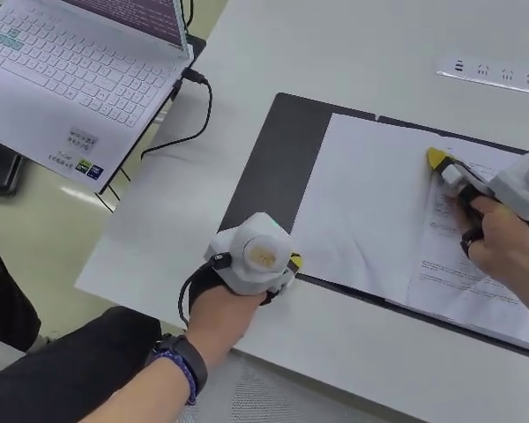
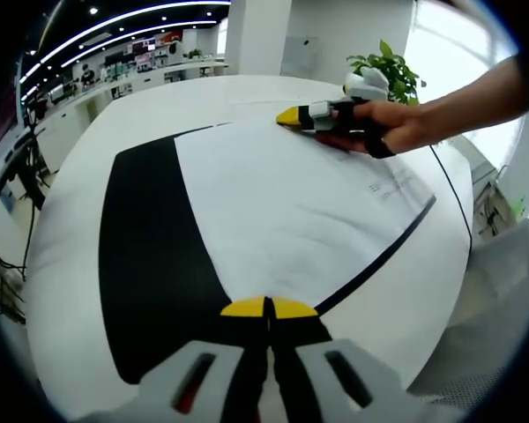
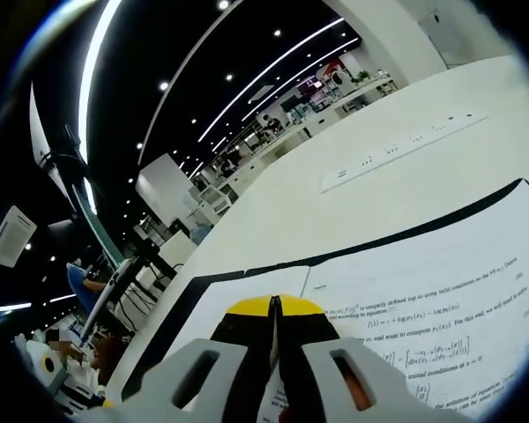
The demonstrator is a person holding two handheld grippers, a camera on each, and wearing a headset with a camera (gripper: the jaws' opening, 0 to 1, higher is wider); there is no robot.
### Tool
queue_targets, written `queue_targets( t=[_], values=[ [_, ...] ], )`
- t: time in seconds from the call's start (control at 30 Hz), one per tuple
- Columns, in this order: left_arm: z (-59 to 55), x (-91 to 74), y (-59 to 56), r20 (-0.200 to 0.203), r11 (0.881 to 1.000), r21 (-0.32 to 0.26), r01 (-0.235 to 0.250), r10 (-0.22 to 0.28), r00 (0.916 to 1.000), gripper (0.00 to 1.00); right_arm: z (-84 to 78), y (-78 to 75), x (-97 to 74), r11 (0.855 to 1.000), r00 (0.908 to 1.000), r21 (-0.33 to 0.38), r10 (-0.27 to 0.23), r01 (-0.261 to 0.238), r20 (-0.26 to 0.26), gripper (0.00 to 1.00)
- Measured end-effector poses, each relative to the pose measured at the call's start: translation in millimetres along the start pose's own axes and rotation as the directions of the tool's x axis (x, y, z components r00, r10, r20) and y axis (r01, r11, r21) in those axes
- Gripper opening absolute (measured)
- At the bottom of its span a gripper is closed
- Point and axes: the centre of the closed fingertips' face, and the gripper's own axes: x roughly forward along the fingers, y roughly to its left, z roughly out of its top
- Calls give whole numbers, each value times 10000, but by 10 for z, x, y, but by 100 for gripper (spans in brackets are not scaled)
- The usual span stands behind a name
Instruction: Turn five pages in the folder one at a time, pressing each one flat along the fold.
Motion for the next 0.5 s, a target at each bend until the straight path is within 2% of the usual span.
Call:
queue_targets(
  t=[0.13, 0.23, 0.3, 0.33, 0.43, 0.5],
  values=[
    [0, 4, 4, 36, 10000, -40, -13, 13, 10000, 0, 82, -24, 93, 9999, 9999, -65, -132, 132, -52, 0],
    [-1, 7, 5, 38, 10000, -63, -17, 18, 10000, 0, 177, -147, 215, 9997, 9997, 145, -184, 181, 150, 0],
    [-1, 9, 7, 36, 10000, -69, -20, 20, 10000, 0, 145, -128, 183, 9997, 9995, 168, -203, 200, 227, 0],
    [-1, 8, 8, 32, 10000, -66, -26, 27, 10000, 0, 161, -213, 235, 9997, 9994, 142, -225, 221, 260, 0],
    [-2, 7, 8, 36, 10000, -68, -49, 49, 10000, 0, 171, -206, 238, 9997, 9994, 84, -211, 209, 279, 0],
    [-1, 8, 7, 51, 10000, -81, -52, 52, 10000, 0, 181, -270, 268, 9998, 9995, 110, -174, 171, 270, 0]
  ],
)
